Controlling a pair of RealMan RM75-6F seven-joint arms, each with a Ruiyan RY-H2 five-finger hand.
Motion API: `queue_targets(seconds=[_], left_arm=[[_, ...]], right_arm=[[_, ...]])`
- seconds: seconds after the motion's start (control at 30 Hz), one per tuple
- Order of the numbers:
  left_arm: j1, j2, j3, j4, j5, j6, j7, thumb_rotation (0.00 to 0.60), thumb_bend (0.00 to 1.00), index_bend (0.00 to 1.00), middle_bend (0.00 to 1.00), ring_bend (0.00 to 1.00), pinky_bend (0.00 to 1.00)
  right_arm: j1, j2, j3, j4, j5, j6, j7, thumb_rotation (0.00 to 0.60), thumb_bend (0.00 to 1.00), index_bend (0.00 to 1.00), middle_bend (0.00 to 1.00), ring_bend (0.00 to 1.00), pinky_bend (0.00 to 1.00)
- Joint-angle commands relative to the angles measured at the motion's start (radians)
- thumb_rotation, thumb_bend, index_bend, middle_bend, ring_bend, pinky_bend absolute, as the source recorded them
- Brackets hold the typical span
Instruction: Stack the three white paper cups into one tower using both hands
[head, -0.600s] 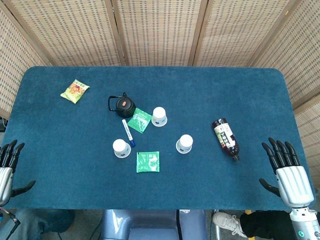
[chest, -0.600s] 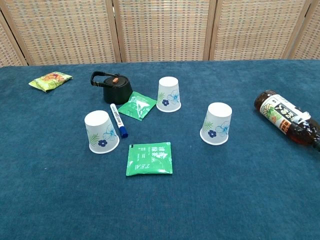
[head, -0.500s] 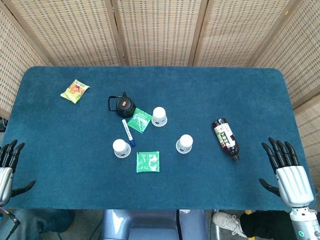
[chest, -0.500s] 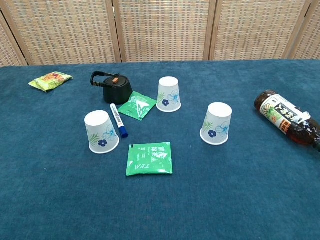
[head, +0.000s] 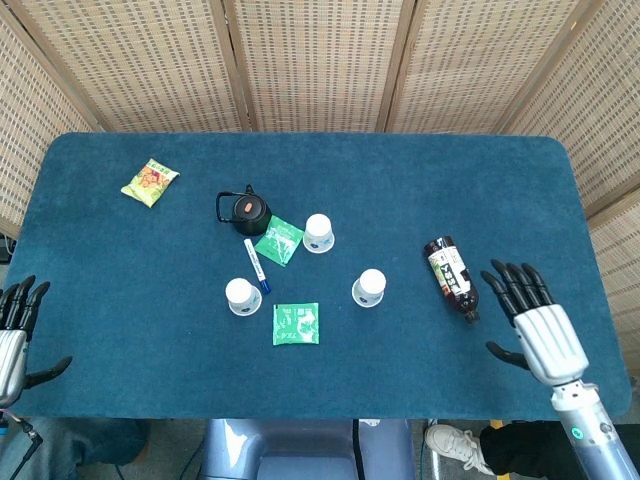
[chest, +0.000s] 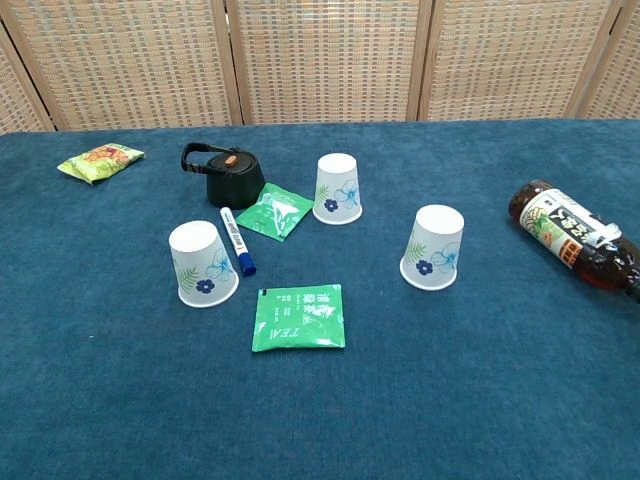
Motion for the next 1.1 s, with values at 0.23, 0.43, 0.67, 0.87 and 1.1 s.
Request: queue_targets(seconds=[0.23, 0.43, 0.67, 0.87, 1.1], left_arm=[[-0.033, -0.032, -0.035, 0.013, -0.077, -0.05, 0.061, 0.6, 0.0, 0.0, 0.0, 0.0, 0.0], [-0.05, -0.035, -0.049, 0.015, -0.122, -0.083, 0.075, 0.6, 0.0, 0.0, 0.0, 0.0, 0.0], [-0.065, -0.035, -0.063, 0.014, -0.16, -0.106, 0.086, 0.6, 0.0, 0.0, 0.0, 0.0, 0.0], [-0.085, -0.035, -0.069, 0.016, -0.209, -0.147, 0.095, 0.6, 0.0, 0.0, 0.0, 0.0, 0.0], [-0.096, -0.038, -0.07, 0.016, -0.232, -0.161, 0.106, 0.6, 0.0, 0.0, 0.0, 0.0, 0.0]], right_arm=[[0.336, -0.107, 0.129, 0.095, 0.21, -0.453, 0.032, 0.6, 0.03, 0.16, 0.28, 0.23, 0.29], [0.406, -0.188, 0.143, 0.138, 0.312, -0.544, -0.017, 0.6, 0.09, 0.2, 0.31, 0.26, 0.32], [0.471, -0.277, 0.135, 0.203, 0.375, -0.615, -0.07, 0.6, 0.17, 0.26, 0.33, 0.27, 0.34], [0.522, -0.346, 0.136, 0.279, 0.429, -0.647, -0.109, 0.6, 0.18, 0.28, 0.34, 0.28, 0.34], [0.571, -0.399, 0.14, 0.328, 0.489, -0.684, -0.131, 0.6, 0.23, 0.31, 0.36, 0.3, 0.36]])
